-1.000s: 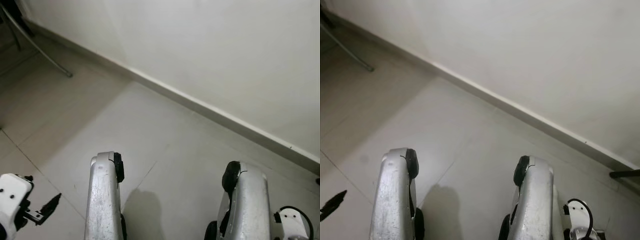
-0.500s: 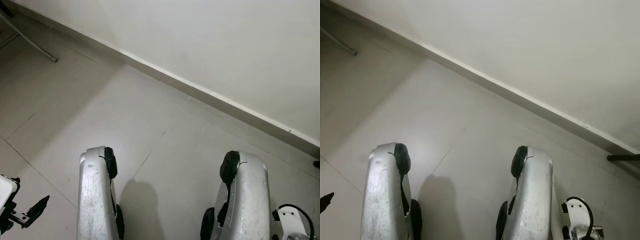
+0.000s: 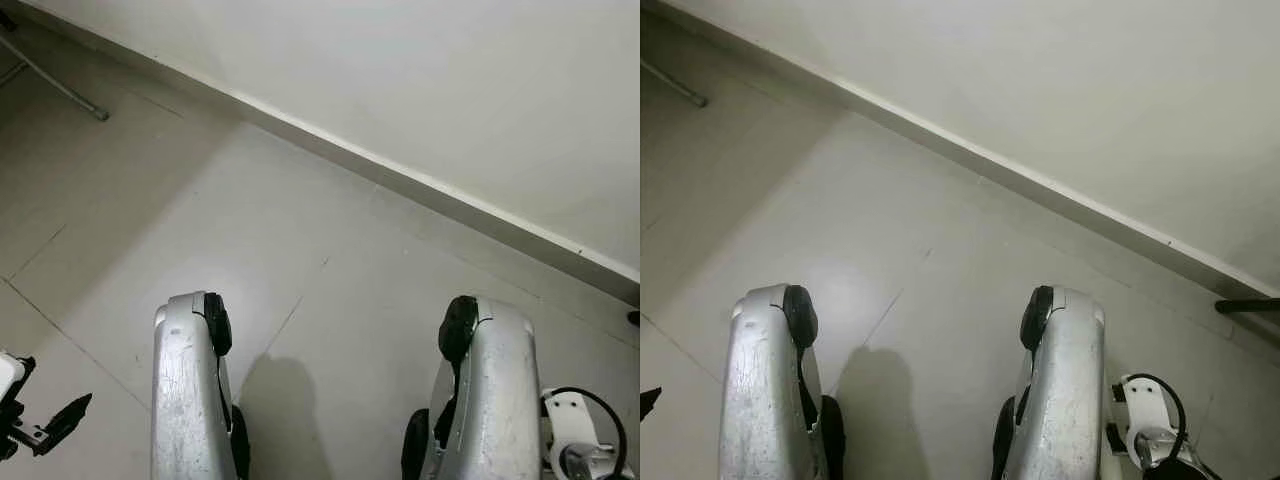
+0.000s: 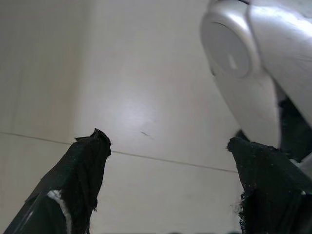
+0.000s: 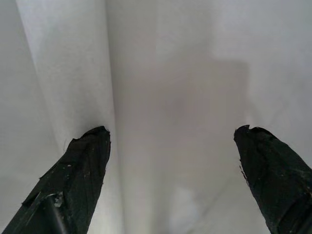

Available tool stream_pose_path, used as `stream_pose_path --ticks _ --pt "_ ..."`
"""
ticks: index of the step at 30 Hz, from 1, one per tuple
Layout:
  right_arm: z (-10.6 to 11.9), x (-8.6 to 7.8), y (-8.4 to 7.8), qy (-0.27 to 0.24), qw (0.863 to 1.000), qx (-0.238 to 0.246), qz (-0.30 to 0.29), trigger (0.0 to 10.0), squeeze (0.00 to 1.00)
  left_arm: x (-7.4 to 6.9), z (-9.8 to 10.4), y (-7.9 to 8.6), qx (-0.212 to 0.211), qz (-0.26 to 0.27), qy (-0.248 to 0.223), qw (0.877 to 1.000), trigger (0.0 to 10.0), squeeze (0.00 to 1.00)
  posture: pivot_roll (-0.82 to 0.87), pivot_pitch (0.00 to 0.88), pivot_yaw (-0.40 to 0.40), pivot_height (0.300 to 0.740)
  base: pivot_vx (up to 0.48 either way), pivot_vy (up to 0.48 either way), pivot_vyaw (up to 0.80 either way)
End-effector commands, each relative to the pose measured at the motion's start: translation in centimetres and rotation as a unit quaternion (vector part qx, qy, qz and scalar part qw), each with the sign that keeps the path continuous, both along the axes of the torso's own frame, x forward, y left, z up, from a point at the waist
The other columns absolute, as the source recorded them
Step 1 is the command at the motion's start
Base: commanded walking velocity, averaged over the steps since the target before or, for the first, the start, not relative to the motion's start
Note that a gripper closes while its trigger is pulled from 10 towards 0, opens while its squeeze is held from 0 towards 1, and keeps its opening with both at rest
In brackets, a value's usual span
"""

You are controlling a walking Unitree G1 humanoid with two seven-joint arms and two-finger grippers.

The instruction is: Building children table

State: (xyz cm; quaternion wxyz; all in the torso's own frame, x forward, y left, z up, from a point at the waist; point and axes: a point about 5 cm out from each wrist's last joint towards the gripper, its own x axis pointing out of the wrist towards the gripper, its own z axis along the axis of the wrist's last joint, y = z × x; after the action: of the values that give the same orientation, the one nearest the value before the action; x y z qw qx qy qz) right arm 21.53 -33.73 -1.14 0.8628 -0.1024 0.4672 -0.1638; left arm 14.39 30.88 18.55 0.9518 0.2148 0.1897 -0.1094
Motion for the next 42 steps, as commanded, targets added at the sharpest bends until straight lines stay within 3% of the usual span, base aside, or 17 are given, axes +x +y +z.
stream_pose_path --ticks 1,5,9,14,17,18,19,24,33,36,39,42 --pt "-1.5 -1.7 0.6 0.03 0.999 0.025 -0.008 10.0 0.0 -0.4 0.0 0.7 0.006 0.01 0.011 1.0 10.0 0.0 0.15 0.381 0.04 0.3 0.0 0.0 0.0" --pt "-1.2 -1.5 0.2 0.022 1.0 0.006 -0.011 10.0 0.0 -0.3 0.1 0.8 0.006 0.009 0.01 1.0 10.0 0.0 0.16 0.377 0.047 0.3 0.0 0.0 0.0" --pt "0.6 -0.7 -1.8 -0.012 0.998 -0.05 -0.043 10.0 0.0 0.0 0.1 0.7 0.007 0.004 0.008 1.0 10.0 0.0 0.15 0.372 0.054 0.3 0.0 0.0 0.0" --pt "1.6 -0.2 -2.5 -0.033 0.995 -0.071 -0.063 10.0 0.0 0.3 -0.1 0.3 0.004 -0.002 0.007 1.0 10.0 0.0 0.15 0.373 0.056 0.3 0.0 0.0 0.0" --pt "1.9 0.2 -2.5 -0.047 0.995 -0.054 -0.073 10.0 0.0 0.4 -0.1 0.3 0.003 -0.004 0.007 1.0 10.0 0.0 0.14 0.373 0.056 0.3 0.0 0.0 0.0" --pt "2.1 0.6 -2.0 -0.06 0.995 -0.017 -0.082 10.0 0.0 0.4 -0.1 0.3 0.003 -0.005 0.007 1.0 10.0 0.0 0.14 0.375 0.056 0.3 0.0 0.0 0.0" --pt "2.1 0.6 -2.0 -0.06 0.995 -0.017 -0.082 10.0 0.0 0.4 -0.1 0.3 0.003 -0.005 0.007 1.0 10.0 0.0 0.14 0.375 0.056 0.3 0.0 0.0 0.0" --pt "2.5 1.4 -0.3 -0.075 0.995 0.05 -0.038 10.0 0.0 0.4 0.0 0.4 0.003 -0.005 0.007 1.0 10.0 0.0 0.13 0.373 0.049 0.3 0.0 0.0 0.0" --pt "3.5 0.6 -0.5 -0.046 0.998 0.043 0.009 10.0 0.0 0.5 -0.4 -0.1 -0.003 -0.009 0.009 1.0 10.0 0.0 0.1 0.377 0.046 0.3 0.0 0.0 0.0" --pt "2.7 -1.0 0.8 0.007 0.995 0.075 0.058 10.0 0.0 0.5 -0.5 -0.3 -0.007 -0.012 0.01 1.0 10.0 0.0 0.1 0.379 0.044 0.3 0.0 0.0 0.0" --pt "2.4 -1.4 1.2 0.02 0.994 0.085 0.07 10.0 0.0 0.5 -0.5 -0.3 -0.007 -0.012 0.01 1.0 10.0 0.0 0.1 0.379 0.044 0.3 0.0 0.0 0.0" --pt "0.4 -2.7 1.6 0.063 0.993 0.078 0.063 10.0 0.0 0.3 -0.4 -0.3 -0.005 -0.012 0.012 1.0 10.0 0.0 0.12 0.381 0.05 0.3 0.0 0.0 0.0"
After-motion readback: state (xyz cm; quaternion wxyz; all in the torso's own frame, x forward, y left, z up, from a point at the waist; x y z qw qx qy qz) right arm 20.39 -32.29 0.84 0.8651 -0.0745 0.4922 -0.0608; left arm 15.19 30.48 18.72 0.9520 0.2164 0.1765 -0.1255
